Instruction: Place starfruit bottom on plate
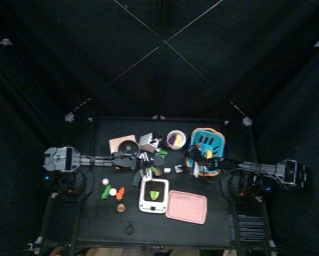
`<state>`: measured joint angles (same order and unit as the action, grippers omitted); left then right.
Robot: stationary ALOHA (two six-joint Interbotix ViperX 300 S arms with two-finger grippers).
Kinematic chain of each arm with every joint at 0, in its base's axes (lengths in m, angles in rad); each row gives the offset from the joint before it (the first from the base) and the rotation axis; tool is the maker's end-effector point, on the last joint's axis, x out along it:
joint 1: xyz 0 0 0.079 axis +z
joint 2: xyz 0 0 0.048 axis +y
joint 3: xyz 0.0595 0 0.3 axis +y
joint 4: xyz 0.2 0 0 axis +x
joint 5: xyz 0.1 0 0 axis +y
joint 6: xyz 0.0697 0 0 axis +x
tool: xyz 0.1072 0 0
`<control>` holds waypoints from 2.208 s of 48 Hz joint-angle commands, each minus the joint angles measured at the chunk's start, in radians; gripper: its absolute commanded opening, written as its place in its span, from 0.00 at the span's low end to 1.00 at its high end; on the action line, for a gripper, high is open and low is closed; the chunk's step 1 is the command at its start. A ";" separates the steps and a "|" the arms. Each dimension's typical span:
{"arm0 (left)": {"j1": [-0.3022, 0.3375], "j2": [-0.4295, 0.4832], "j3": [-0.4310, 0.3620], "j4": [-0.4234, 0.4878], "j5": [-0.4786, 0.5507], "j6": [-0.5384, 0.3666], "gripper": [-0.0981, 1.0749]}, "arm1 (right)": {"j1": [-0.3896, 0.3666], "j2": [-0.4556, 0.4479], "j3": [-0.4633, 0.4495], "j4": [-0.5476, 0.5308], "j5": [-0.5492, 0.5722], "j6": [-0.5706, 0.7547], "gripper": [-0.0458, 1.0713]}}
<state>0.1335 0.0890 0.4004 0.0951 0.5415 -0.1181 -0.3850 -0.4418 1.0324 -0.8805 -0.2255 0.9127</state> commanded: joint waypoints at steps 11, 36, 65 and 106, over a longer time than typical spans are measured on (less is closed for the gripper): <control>-0.032 -0.037 -0.038 -0.006 -0.060 0.005 0.70 | -0.002 -0.066 0.008 0.003 0.005 0.003 0.89; -0.252 0.091 -0.238 -0.080 -0.003 0.005 0.70 | -0.005 -0.121 0.049 0.012 0.018 0.005 0.89; -0.304 0.321 -0.486 -0.077 0.061 0.003 0.70 | -0.005 -0.207 0.084 0.021 0.060 0.006 0.89; -0.290 0.388 -0.511 -0.081 0.043 0.005 0.80 | -0.005 -0.209 0.086 0.021 0.058 0.005 0.89</control>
<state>-0.1626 0.4955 -0.0782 0.0153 0.5906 -0.1135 -0.3850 -0.6427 1.1290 -0.8621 -0.1626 0.9189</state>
